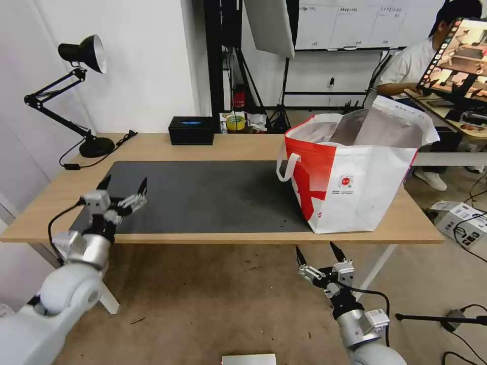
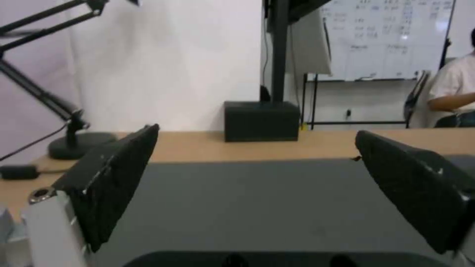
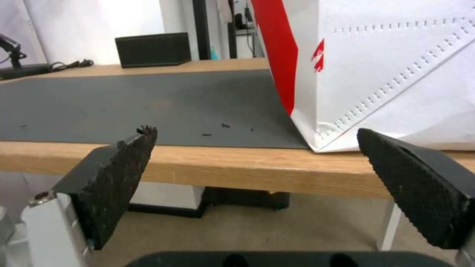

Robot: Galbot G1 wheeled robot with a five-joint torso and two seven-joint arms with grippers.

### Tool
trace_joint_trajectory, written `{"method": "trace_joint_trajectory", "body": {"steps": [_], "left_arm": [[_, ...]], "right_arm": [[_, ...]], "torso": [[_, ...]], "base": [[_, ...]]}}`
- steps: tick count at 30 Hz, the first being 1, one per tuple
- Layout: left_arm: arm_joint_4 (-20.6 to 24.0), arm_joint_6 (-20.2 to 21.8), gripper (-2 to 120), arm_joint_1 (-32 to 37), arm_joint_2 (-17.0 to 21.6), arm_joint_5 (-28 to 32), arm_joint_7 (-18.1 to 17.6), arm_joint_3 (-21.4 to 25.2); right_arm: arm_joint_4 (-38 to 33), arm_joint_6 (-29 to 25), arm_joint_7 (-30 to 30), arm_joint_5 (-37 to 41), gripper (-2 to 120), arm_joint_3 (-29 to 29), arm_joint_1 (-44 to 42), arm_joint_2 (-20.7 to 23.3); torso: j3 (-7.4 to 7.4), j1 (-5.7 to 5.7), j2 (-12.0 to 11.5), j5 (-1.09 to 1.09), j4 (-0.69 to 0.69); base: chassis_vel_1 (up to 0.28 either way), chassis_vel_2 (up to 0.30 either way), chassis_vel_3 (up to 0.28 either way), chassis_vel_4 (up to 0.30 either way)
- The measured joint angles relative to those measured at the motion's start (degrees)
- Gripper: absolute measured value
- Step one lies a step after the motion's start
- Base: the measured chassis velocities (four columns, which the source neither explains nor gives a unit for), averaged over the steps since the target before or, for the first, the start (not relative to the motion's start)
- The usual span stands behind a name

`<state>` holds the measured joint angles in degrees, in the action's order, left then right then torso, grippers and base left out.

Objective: Pick up the trash from the table and place it into the takeout bag.

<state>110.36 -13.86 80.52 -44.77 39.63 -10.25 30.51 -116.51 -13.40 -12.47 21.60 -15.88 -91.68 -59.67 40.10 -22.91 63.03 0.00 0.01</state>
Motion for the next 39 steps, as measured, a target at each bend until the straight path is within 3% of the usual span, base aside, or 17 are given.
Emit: {"method": "trace_joint_trajectory", "body": {"steps": [15,28,39], "left_arm": [[1.0,-2.4,100,10.7,-8.9,-1.8,3.1,5.9],[2.2,-1.8,100,13.1,-8.7,0.5,2.9,8.4],[2.6,-1.7,100,15.0,-10.7,-0.3,2.9,8.7]], "right_arm": [[0.0,0.0,0.0,0.0,100,0.0,0.0,0.0],[0.0,0.0,0.0,0.0,100,0.0,0.0,0.0],[0.0,0.0,0.0,0.0,100,0.0,0.0,0.0]], "torso": [[0.0,0.0,0.0,0.0,-0.01],[0.0,0.0,0.0,0.0,-0.01],[0.0,0.0,0.0,0.0,-0.01]], "base": [[0.0,0.0,0.0,0.0],[0.0,0.0,0.0,0.0],[0.0,0.0,0.0,0.0]]}}
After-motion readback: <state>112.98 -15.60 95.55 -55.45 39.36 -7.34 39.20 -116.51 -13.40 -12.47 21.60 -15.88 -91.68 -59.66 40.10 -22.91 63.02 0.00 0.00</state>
